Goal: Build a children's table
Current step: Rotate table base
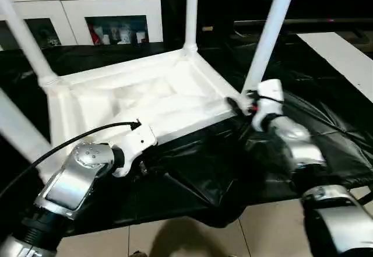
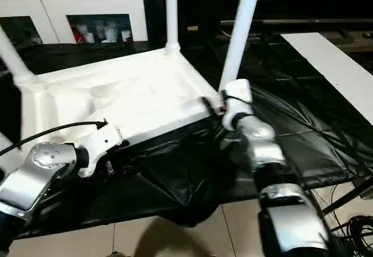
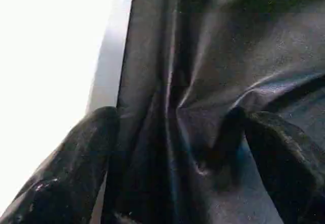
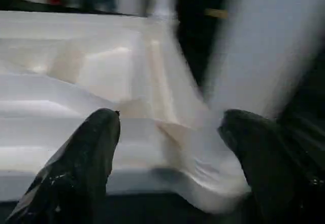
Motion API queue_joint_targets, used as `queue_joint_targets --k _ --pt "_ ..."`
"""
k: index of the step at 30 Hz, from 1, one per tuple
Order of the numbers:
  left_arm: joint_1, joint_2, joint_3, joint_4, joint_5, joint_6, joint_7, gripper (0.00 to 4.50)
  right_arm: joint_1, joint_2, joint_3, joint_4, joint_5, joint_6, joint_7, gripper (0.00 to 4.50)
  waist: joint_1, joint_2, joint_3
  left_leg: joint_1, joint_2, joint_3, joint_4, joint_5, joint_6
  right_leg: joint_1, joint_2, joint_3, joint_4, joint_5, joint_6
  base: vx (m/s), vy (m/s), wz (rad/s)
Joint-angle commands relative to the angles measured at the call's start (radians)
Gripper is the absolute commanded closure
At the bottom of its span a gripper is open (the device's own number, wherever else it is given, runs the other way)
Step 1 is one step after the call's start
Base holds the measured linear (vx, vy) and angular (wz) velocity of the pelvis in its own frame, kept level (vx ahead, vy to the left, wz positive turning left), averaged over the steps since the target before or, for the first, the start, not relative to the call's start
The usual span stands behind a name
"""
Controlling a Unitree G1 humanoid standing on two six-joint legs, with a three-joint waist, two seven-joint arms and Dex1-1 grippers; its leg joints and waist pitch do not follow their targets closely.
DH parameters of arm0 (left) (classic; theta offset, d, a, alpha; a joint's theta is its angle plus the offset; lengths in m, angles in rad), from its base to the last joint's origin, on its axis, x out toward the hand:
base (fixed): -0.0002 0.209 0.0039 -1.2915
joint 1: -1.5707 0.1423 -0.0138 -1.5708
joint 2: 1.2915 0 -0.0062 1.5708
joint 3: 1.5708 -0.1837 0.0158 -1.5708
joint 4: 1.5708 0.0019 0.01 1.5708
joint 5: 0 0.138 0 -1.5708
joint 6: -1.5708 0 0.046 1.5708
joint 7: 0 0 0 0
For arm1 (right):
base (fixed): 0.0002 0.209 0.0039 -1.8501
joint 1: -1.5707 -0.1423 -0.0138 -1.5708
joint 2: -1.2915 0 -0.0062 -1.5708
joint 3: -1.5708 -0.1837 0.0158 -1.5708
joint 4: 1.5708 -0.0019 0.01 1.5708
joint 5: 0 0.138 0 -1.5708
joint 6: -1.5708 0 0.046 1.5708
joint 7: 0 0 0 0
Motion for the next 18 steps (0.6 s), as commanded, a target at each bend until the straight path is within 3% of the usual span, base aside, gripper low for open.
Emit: queue_joint_targets --k 1,6,9,10,12,16,17,18 --pt "-0.01 0.012 0.043 -0.011 -0.013 0.01 -0.007 0.05 -0.027 -0.031 -0.034 0.042 -0.008 -0.019 -0.024 0.76 -0.008 0.002 -0.067 0.011 -0.001 0.012 -0.066 -0.241 0.001 0.048 -0.016 0.02 -0.062 -0.174 -0.228 0.0 0.0 0.0" --pt "-0.004 0.017 0.068 -0.008 -0.042 -0.001 -0.021 0.05 -0.051 -0.08 -0.049 0.107 -0.019 -0.046 -0.04 0.76 -0.019 -0.002 -0.07 0.0 -0.004 0.012 -0.059 -0.21 0.022 0.051 -0.016 0.018 -0.058 -0.15 -0.238 0.0 0.0 0.0" --pt "0.014 0.025 0.074 -0.033 -0.083 -0.026 -0.058 0.05 -0.059 -0.093 -0.055 0.131 -0.02 -0.064 -0.037 0.76 -0.022 -0.002 -0.07 0.001 -0.003 0.012 -0.057 -0.215 0.03 0.05 -0.016 0.017 -0.058 -0.164 -0.238 0.0 0.0 0.0" --pt "0.028 0.032 0.073 -0.06 -0.102 -0.015 -0.075 0.05 -0.055 -0.094 -0.055 0.126 -0.017 -0.065 -0.015 0.76 -0.024 -0.008 -0.071 0.001 -0.001 0.013 -0.057 -0.21 0.037 0.05 -0.017 0.017 -0.057 -0.158 -0.245 0.0 0.0 0.0" --pt "0.03 0.027 0.076 -0.066 -0.104 0.004 -0.063 0.05 -0.048 -0.092 -0.049 0.119 -0.018 -0.069 0.008 0.76 -0.024 -0.005 -0.07 0.002 0.001 0.014 -0.056 -0.202 0.048 0.049 -0.015 0.017 -0.055 -0.141 -0.253 0.0 0.0 0.0" --pt "0.016 -0.034 0.102 -0.055 -0.104 0.024 0.018 0.05 -0.011 -0.073 -0.008 0.065 -0.015 -0.065 0.156 0.76 -0.023 -0.006 -0.068 0.002 0.003 0.015 -0.056 -0.213 0.061 0.048 -0.015 0.017 -0.057 -0.156 -0.259 0.0 0.0 0.0" --pt "0.015 -0.067 0.11 -0.07 -0.131 0.031 0.026 0.05 0.014 -0.069 0.027 0.024 -0.012 -0.046 0.25 0.76 -0.023 -0.014 -0.068 0.001 0.003 0.015 -0.056 -0.217 0.064 0.05 -0.015 0.017 -0.059 -0.159 -0.258 0.0 0.0 0.0" --pt "0.017 -0.08 0.113 -0.078 -0.146 0.032 0.024 0.05 0.024 -0.068 0.043 0.007 -0.011 -0.035 0.287 0.76 -0.017 -0.009 -0.067 0.005 0.006 0.014 -0.056 -0.217 0.067 0.047 -0.018 0.018 -0.06 -0.165 -0.256 0.0 0.0 0.0"
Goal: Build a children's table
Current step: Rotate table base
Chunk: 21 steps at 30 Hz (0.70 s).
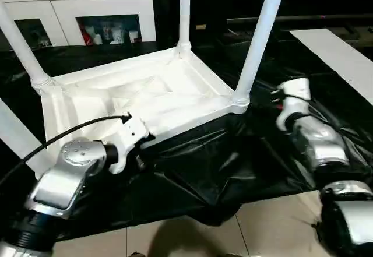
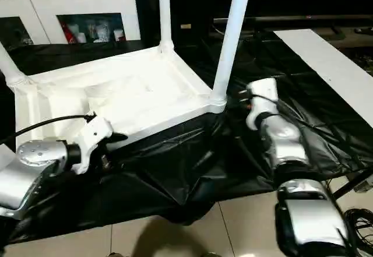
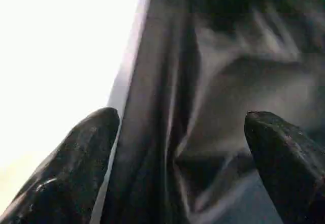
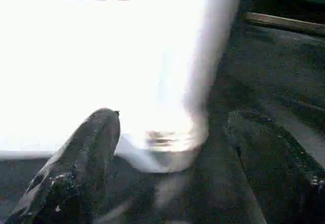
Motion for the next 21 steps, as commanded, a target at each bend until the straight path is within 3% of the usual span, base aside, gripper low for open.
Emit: queue_joint_targets --k 1,4,8,10,14,16,17,18,19,20,21 --pt "-0.003 -0.024 0.007 -0.039 -0.042 0.017 0.003 0.05 0.027 -0.001 0.051 -0.057 -0.006 0.023 0.11 0.76 0.001 -0.005 -0.069 0.009 0.004 0.014 -0.061 -0.211 0.067 0.056 -0.019 0.019 -0.06 -0.162 -0.258 0.0 0.0 0.0" --pt "0.016 -0.032 -0.021 -0.07 -0.065 0.032 -0.02 0.05 0.048 0.001 0.086 -0.112 0.006 0.048 0.197 0.76 0.002 -0.01 -0.07 0.006 0.006 0.013 -0.061 -0.195 0.078 0.057 -0.018 0.018 -0.057 -0.134 -0.268 0.0 0.0 0.0" --pt "0.039 -0.026 -0.043 -0.094 -0.055 0.044 -0.009 0.02 0.039 0.021 0.088 -0.146 0.032 0.07 0.251 0.6 0.001 -0.012 -0.066 0.008 0.007 0.012 -0.063 -0.217 0.075 0.054 -0.021 0.02 -0.063 -0.195 -0.249 0.0 0.0 0.0" --pt "0.052 -0.034 -0.031 -0.103 -0.036 0.054 0.035 0.0 -0.002 0.059 0.061 -0.124 0.052 0.065 0.254 0.3 0.0 -0.014 -0.065 0.006 0.007 0.01 -0.065 -0.223 0.064 0.054 -0.022 0.019 -0.064 -0.218 -0.242 0.0 0.0 0.0" --pt "0.072 -0.036 -0.011 -0.122 -0.008 0.07 0.088 0.0 -0.067 0.107 0.036 -0.071 0.064 0.051 0.239 0.2 0.0 -0.012 -0.066 0.009 0.01 0.009 -0.066 -0.226 0.056 0.05 -0.024 0.02 -0.059 -0.214 -0.25 0.0 0.0 0.0" --pt "0.104 -0.031 0.008 -0.159 -0.003 0.094 0.127 0.0 -0.128 0.142 0.022 -0.016 0.082 0.047 0.242 0.2 0.001 -0.01 -0.061 0.009 0.01 0.008 -0.067 -0.224 0.058 0.048 -0.022 0.02 -0.059 -0.198 -0.256 0.0 0.0 0.0" --pt "0.14 -0.021 0.02 -0.206 -0.012 0.126 0.14 0.0 -0.177 0.165 0.01 0.038 0.088 0.035 0.232 0.2 0.002 -0.018 -0.054 0.008 0.01 0.009 -0.07 -0.225 0.062 0.045 -0.022 0.019 -0.061 -0.198 -0.257 0.0 0.0 0.0" --pt "0.153 -0.017 0.023 -0.223 -0.015 0.136 0.141 0.0 -0.19 0.171 0.007 0.053 0.087 0.031 0.226 0.2 0.0 -0.011 -0.058 0.006 0.012 0.006 -0.071 -0.226 0.06 0.049 -0.026 0.019 -0.056 -0.197 -0.266 0.0 0.0 0.0" --pt "0.166 -0.012 0.025 -0.242 -0.02 0.148 0.139 0.0 -0.204 0.175 0.005 0.067 0.083 0.026 0.21 0.2 0.005 -0.013 -0.051 0.01 0.013 0.008 -0.07 -0.23 0.062 0.041 -0.024 0.02 -0.058 -0.201 -0.264 0.0 0.0 0.0" --pt "0.187 -0.008 0.027 -0.268 -0.025 0.165 0.141 0.0 -0.226 0.181 0.003 0.092 0.073 0.013 0.185 0.2 0.005 -0.017 -0.048 0.008 0.012 0.009 -0.073 -0.231 0.062 0.042 -0.023 0.019 -0.06 -0.205 -0.261 0.0 0.0 0.0" --pt "0.2 -0.004 0.027 -0.283 -0.026 0.173 0.146 0.0 -0.24 0.184 0.001 0.107 0.067 0.006 0.171 0.2 0.011 -0.013 -0.048 0.014 0.014 0.009 -0.073 -0.231 0.055 0.039 -0.024 0.02 -0.058 -0.197 -0.264 0.0 0.0 0.0"
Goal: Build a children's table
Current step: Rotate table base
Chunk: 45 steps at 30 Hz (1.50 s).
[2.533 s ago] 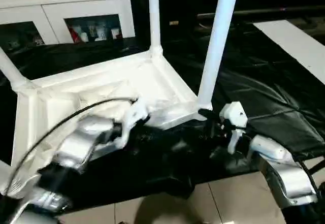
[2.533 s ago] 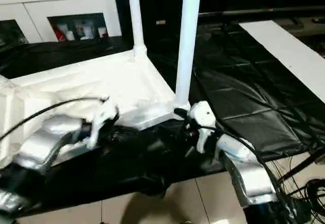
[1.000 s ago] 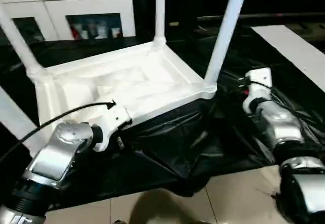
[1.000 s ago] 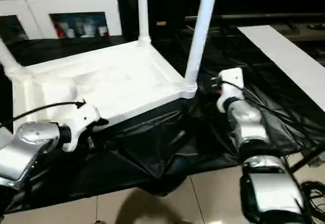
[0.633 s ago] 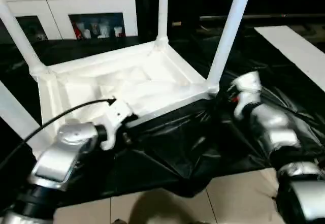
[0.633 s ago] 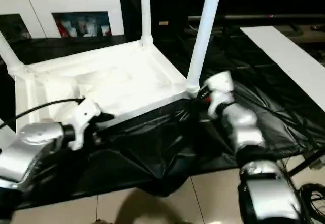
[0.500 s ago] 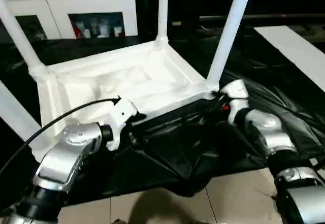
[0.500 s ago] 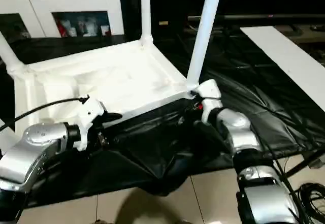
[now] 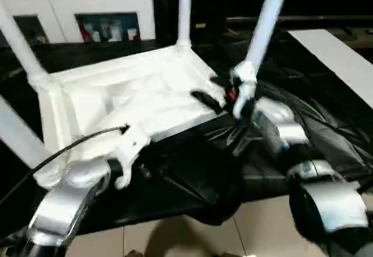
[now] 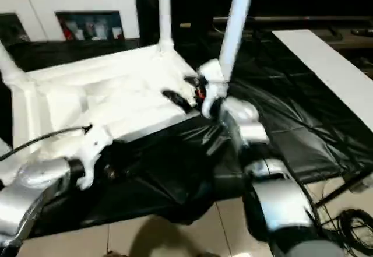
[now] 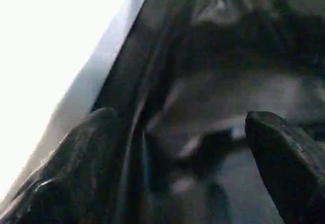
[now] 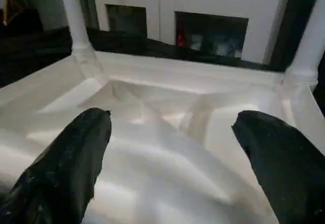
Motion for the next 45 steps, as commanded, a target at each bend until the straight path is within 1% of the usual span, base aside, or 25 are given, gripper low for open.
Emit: queue_joint_targets --k 1,2,3,4,5,6,7,11,12,13,17,19,21,22,25,27,29,30,33,34,35,39,41,43,45 --pt "0.028 0.01 0.005 -0.056 -0.01 0.034 0.019 0.0 -0.038 0.002 -0.019 0.061 -0.02 -0.028 -0.075 0.2 0.005 0.007 -0.06 0.017 0.013 0.011 -0.074 -0.23 0.049 0.039 -0.022 0.022 -0.059 -0.185 -0.264 0.0 0.0 0.0" --pt "0.04 0.011 0.006 -0.068 -0.009 0.042 0.026 0.0 -0.056 0.002 -0.028 0.082 -0.026 -0.036 -0.122 0.2 0.007 0.008 -0.058 0.017 0.013 0.01 -0.076 -0.227 0.043 0.04 -0.022 0.022 -0.057 -0.18 -0.265 0.0 0.0 0.0" --pt "0.045 0.011 0.006 -0.073 -0.008 0.045 0.03 0.0 -0.064 0.002 -0.032 0.091 -0.028 -0.039 -0.142 0.2 0.009 0.004 -0.056 0.017 0.012 0.011 -0.076 -0.232 0.035 0.039 -0.021 0.022 -0.057 -0.184 -0.262 0.0 0.0 0.0" --pt "0.053 0.012 0.004 -0.078 -0.002 0.047 0.038 0.0 -0.081 0.0 -0.045 0.109 -0.029 -0.042 -0.192 0.2 0.013 0.006 -0.056 0.021 0.011 0.012 -0.076 -0.242 0.029 0.038 -0.021 0.023 -0.057 -0.186 -0.256 0.0 0.0 0.0" --pt "0.065 0.012 0.004 -0.083 0.007 0.048 0.05 0.0 -0.105 -0.008 -0.065 0.134 -0.029 -0.047 -0.265 0.2 0.014 -0.001 -0.053 0.02 0.011 0.012 -0.077 -0.246 0.025 0.037 -0.02 0.023 -0.059 -0.191 -0.25 0.0 0.0 0.0" --pt "0.068 0.012 0.005 -0.081 0.014 0.046 0.056 0.0 -0.112 -0.011 -0.074 0.142 -0.025 -0.046 -0.284 0.2 0.016 0.001 -0.053 0.02 0.01 0.011 -0.078 -0.252 0.02 0.037 -0.021 0.023 -0.057 -0.197 -0.245 0.0 0.0 0.0" --pt "0.073 0.012 0.006 -0.078 0.025 0.041 0.067 0.0 -0.125 -0.016 -0.089 0.154 -0.019 -0.045 -0.312 0.2 0.016 -0.004 -0.053 0.019 0.009 0.011 -0.078 -0.263 0.012 0.038 -0.02 0.023 -0.057 -0.207 -0.227 0.0 0.0 0.0" --pt "0.082 0.013 0.018 -0.073 0.044 0.026 0.102 0.0 -0.151 -0.038 -0.121 0.188 -0.01 -0.066 -0.383 0.2 0.015 -0.008 -0.053 0.016 0.006 0.011 -0.076 -0.259 0.009 0.04 -0.021 0.023 -0.057 -0.197 -0.207 0.0 0.0 0.0" --pt "0.085 0.011 0.023 -0.071 0.047 0.023 0.111 0.0 -0.154 -0.046 -0.126 0.196 -0.009 -0.072 -0.397 0.2 0.012 -0.018 -0.058 0.014 0.005 0.013 -0.073 -0.245 0.015 0.044 -0.02 0.022 -0.056 -0.184 -0.207 0.0 0.0 0.0" --pt "0.087 0.012 0.026 -0.068 0.048 0.018 0.114 0.0 -0.155 -0.052 -0.129 0.201 -0.008 -0.075 -0.407 0.2 0.013 -0.013 -0.058 0.012 0.004 0.012 -0.072 -0.233 0.02 0.045 -0.021 0.023 -0.053 -0.178 -0.208 0.0 0.0 0.0" --pt "0.096 0.026 0.033 -0.059 0.049 0.004 0.12 0.0 -0.15 -0.086 -0.142 0.221 -0.018 -0.09 -0.447 0.2 0.017 -0.013 -0.06 0.015 0.005 0.015 -0.069 -0.222 0.027 0.041 -0.019 0.023 -0.053 -0.168 -0.212 0.0 0.0 0.0" --pt "0.098 0.033 0.036 -0.054 0.049 -0.006 0.121 0.0 -0.146 -0.11 -0.151 0.233 -0.03 -0.097 -0.472 0.2 0.021 -0.01 -0.06 0.018 0.006 0.015 -0.069 -0.22 0.025 0.039 -0.018 0.022 -0.053 -0.162 -0.214 0.0 0.0 0.0" --pt "0.098 0.035 0.039 -0.049 0.049 -0.018 0.121 0.0 -0.142 -0.132 -0.158 0.241 -0.039 -0.1 -0.491 0.2 0.033 -0.01 -0.062 0.021 0.005 0.017 -0.067 -0.223 0.021 0.039 -0.016 0.023 -0.051 -0.157 -0.21 0.0 0.0 0.0" --pt "0.097 0.037 0.039 -0.044 0.05 -0.03 0.12 0.0 -0.139 -0.156 -0.163 0.246 -0.046 -0.103 -0.507 0.2 0.039 -0.005 -0.064 0.022 0.005 0.017 -0.066 -0.216 0.019 0.038 -0.016 0.023 -0.049 -0.143 -0.212 0.0 0.0 0.0" --pt "0.098 0.041 0.034 -0.038 0.047 -0.048 0.116 0.0 -0.138 -0.192 -0.169 0.254 -0.056 -0.109 -0.531 0.2 0.041 -0.009 -0.065 0.018 0.004 0.017 -0.064 -0.212 0.018 0.04 -0.016 0.022 -0.047 -0.127 -0.215 0.0 0.0 0.0" --pt "0.097 0.042 0.031 -0.033 0.046 -0.057 0.113 0.0 -0.137 -0.211 -0.174 0.257 -0.054 -0.11 -0.541 0.2 0.044 -0.006 -0.068 0.02 0.004 0.018 -0.062 -0.208 0.017 0.041 -0.016 0.022 -0.045 -0.118 -0.216 0.0 0.0 0.0" --pt "0.095 0.043 0.028 -0.03 0.045 -0.064 0.111 0.0 -0.137 -0.226 -0.176 0.26 -0.054 -0.11 -0.546 0.2 0.046 -0.01 -0.069 0.016 0.003 0.018 -0.06 -0.196 0.019 0.043 -0.014 0.021 -0.043 -0.098 -0.216 0.0 0.0 0.0" --pt "0.093 0.042 0.026 -0.024 0.044 -0.074 0.109 0.0 -0.138 -0.249 -0.175 0.265 -0.061 -0.114 -0.554 0.2 0.047 -0.01 -0.072 0.015 0.001 0.017 -0.059 -0.194 0.019 0.046 -0.015 0.02 -0.042 -0.1 -0.213 0.0 0.0 0.0" --pt "0.095 0.043 0.028 -0.026 0.032 -0.094 0.094 0.0 -0.142 -0.277 -0.173 0.269 -0.074 -0.117 -0.557 0.2 0.047 -0.014 -0.071 0.011 0.0 0.017 -0.057 -0.195 0.02 0.047 -0.016 0.02 -0.043 -0.111 -0.209 0.0 0.0 0.0" --pt "0.097 0.042 0.031 -0.027 0.02 -0.106 0.083 0.0 -0.144 -0.283 -0.176 0.272 -0.079 -0.116 -0.554 0.2 0.046 -0.019 -0.074 0.009 0.0 0.017 -0.056 -0.194 0.02 0.05 -0.017 0.02 -0.043 -0.116 -0.208 0.0 0.0 0.0" --pt "0.097 0.042 0.032 -0.027 0.02 -0.107 0.083 0.0 -0.144 -0.283 -0.176 0.272 -0.079 -0.116 -0.554 0.2 0.047 -0.019 -0.074 0.009 0.0 0.017 -0.055 -0.19 0.021 0.05 -0.018 0.02 -0.042 -0.116 -0.208 0.0 0.0 0.0" --pt "0.124 0.061 0.089 -0.066 -0.084 -0.146 -0.019 0.0 -0.149 -0.278 -0.174 0.275 -0.082 -0.104 -0.451 0.2 0.039 -0.02 -0.073 0.006 -0.001 0.017 -0.055 -0.208 0.026 0.049 -0.018 0.02 -0.044 -0.147 -0.211 0.0 0.0 0.0" --pt "0.15 0.075 0.126 -0.108 -0.156 -0.139 -0.085 0.0 -0.144 -0.265 -0.164 0.271 -0.084 -0.103 -0.407 0.2 0.037 -0.019 -0.072 0.006 0.0 0.016 -0.054 -0.214 0.027 0.048 -0.02 0.02 -0.042 -0.15 -0.218 0.0 0.0 0.0" --pt "0.179 0.091 0.182 -0.139 -0.245 -0.125 -0.154 0.0 -0.128 -0.248 -0.143 0.262 -0.094 -0.11 -0.351 0.2 0.029 -0.02 -0.069 0.004 0.002 0.016 -0.057 -0.234 0.028 0.047 -0.019 0.02 -0.044 -0.169 -0.228 0.0 0.0 0.0" --pt "0.203 0.116 0.228 -0.15 -0.302 -0.101 -0.205 0.0 -0.106 -0.231 -0.131 0.252 -0.098 -0.121 -0.327 0.2 0.025 -0.018 -0.067 0.008 0.002 0.016 -0.057 -0.255 0.025 0.042 -0.017 0.021 -0.047 -0.193 -0.227 0.0 0.0 0.0"
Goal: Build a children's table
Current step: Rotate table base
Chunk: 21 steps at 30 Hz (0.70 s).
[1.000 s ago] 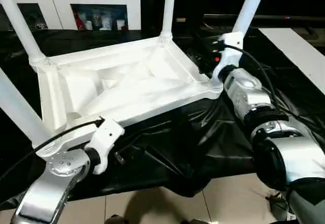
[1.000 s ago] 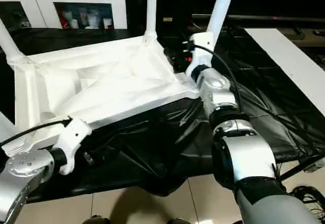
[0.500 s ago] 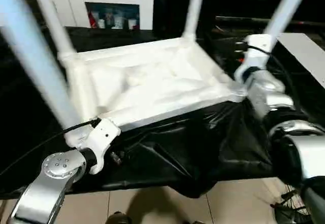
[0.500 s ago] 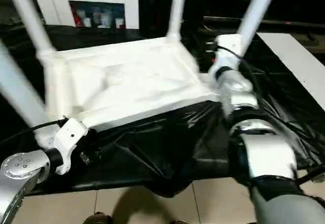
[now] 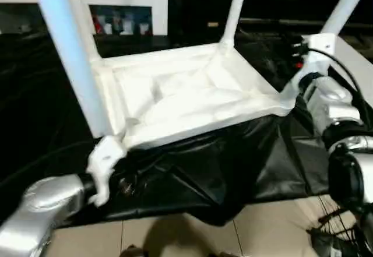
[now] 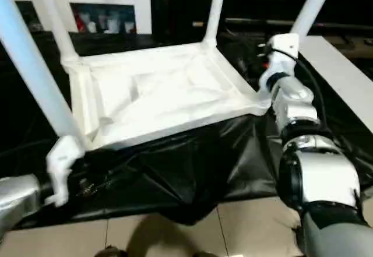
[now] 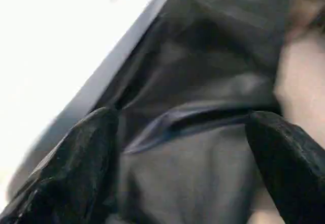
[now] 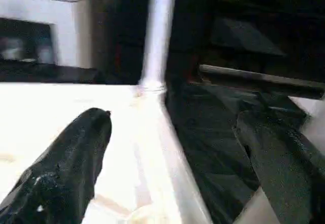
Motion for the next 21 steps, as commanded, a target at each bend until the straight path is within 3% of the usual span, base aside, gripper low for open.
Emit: queue_joint_targets --k 1,4,5,7,8,9,10,11,12,14,15,18,21 --pt "0.02 0.031 0.051 -0.024 -0.058 0.02 -0.058 0.0 0.031 0.013 0.02 -0.01 -0.014 -0.021 0.033 0.2 -0.004 0.008 -0.073 0.012 0.003 0.015 -0.067 -0.265 0.021 0.042 -0.016 0.019 -0.056 -0.204 -0.225 0.0 0.0 0.0" --pt "0.04 0.054 0.102 -0.022 -0.104 0.023 -0.093 0.0 0.067 0.035 0.022 -0.029 -0.008 -0.031 0.056 0.2 -0.008 0.01 -0.073 0.018 0.005 0.013 -0.07 -0.291 0.012 0.04 -0.015 0.02 -0.059 -0.237 -0.217 0.0 0.0 0.0" --pt "0.05 0.066 0.163 -0.022 -0.152 0.029 -0.122 0.0 0.102 0.051 0.03 -0.046 -0.012 -0.038 0.069 0.2 -0.008 0.011 -0.074 0.02 0.005 0.013 -0.069 -0.292 0.01 0.039 -0.015 0.021 -0.059 -0.231 -0.218 0.0 0.0 0.0" --pt "0.057 0.083 0.2 -0.024 -0.182 0.034 -0.143 0.0 0.125 0.059 0.039 -0.054 -0.021 -0.037 0.07 0.2 -0.009 0.012 -0.072 0.017 0.004 0.011 -0.073 -0.299 0.004 0.042 -0.015 0.021 -0.058 -0.231 -0.221 0.0 0.0 0.0" --pt "0.069 0.111 0.248 -0.025 -0.218 0.049 -0.172 0.0 0.154 0.069 0.051 -0.062 -0.035 -0.029 0.059 0.2 -0.012 0.011 -0.072 0.02 0.003 0.011 -0.072 -0.32 -0.003 0.04 -0.014 0.021 -0.058 -0.249 -0.218 0.0 0.0 0.0" --pt "0.08 0.128 0.273 -0.017 -0.234 0.053 -0.191 0.0 0.169 0.074 0.058 -0.066 -0.045 -0.025 0.05 0.2 -0.013 0.018 -0.071 0.021 0.003 0.011 -0.073 -0.324 -0.005 0.038 -0.014 0.021 -0.058 -0.255 -0.217 0.0 0.0 0.0" --pt "0.09 0.144 0.303 0.004 -0.242 0.053 -0.208 0.0 0.187 0.079 0.065 -0.07 -0.054 -0.019 0.033 0.2 -0.017 0.015 -0.07 0.022 0.004 0.01 -0.074 -0.341 -0.009 0.038 -0.013 0.021 -0.061 -0.268 -0.214 0.0 0.0 0.0" --pt "0.099 0.155 0.332 0.031 -0.25 0.052 -0.224 0.0 0.201 0.084 0.065 -0.074 -0.056 -0.013 0.017 0.2 -0.016 0.015 -0.07 0.024 0.003 0.01 -0.074 -0.344 -0.011 0.037 -0.014 0.021 -0.061 -0.271 -0.213 0.0 0.0 0.0" --pt "0.105 0.165 0.355 0.062 -0.249 0.043 -0.232 0.0 0.213 0.089 0.06 -0.078 -0.054 -0.009 0.001 0.2 -0.017 0.023 -0.069 0.022 0.001 0.01 -0.075 -0.348 -0.014 0.037 -0.013 0.022 -0.061 -0.275 -0.21 0.0 0.0 0.0" --pt "0.109 0.182 0.39 0.122 -0.24 0.032 -0.243 0.0 0.232 0.098 0.05 -0.083 -0.049 -0.001 -0.029 0.2 -0.023 0.018 -0.071 0.024 0.0 0.009 -0.076 -0.353 -0.015 0.038 -0.011 0.023 -0.062 -0.277 -0.201 0.0 0.0 0.0" --pt "0.11 0.189 0.401 0.143 -0.242 0.026 -0.246 0.0 0.24 0.101 0.048 -0.089 -0.05 -0.001 -0.037 0.2 -0.021 0.025 -0.071 0.027 0.002 0.009 -0.077 -0.354 -0.016 0.036 -0.012 0.024 -0.063 -0.269 -0.203 0.0 0.0 0.0" --pt "0.095 0.183 0.429 0.189 -0.252 0.018 -0.23 0.0 0.254 0.109 0.037 -0.092 -0.044 0.006 -0.058 0.2 -0.023 0.025 -0.071 0.03 0.003 0.009 -0.077 -0.368 -0.019 0.034 -0.012 0.024 -0.062 -0.262 -0.211 0.0 0.0 0.0" --pt "0.013 0.163 0.44 0.302 -0.224 -0.028 -0.151 0.0 0.27 0.124 0.043 -0.1 -0.049 0.022 -0.092 0.2 -0.021 0.028 -0.073 0.032 0.001 0.008 -0.077 -0.366 -0.019 0.036 -0.011 0.024 -0.06 -0.238 -0.215 0.0 0.0 0.0"
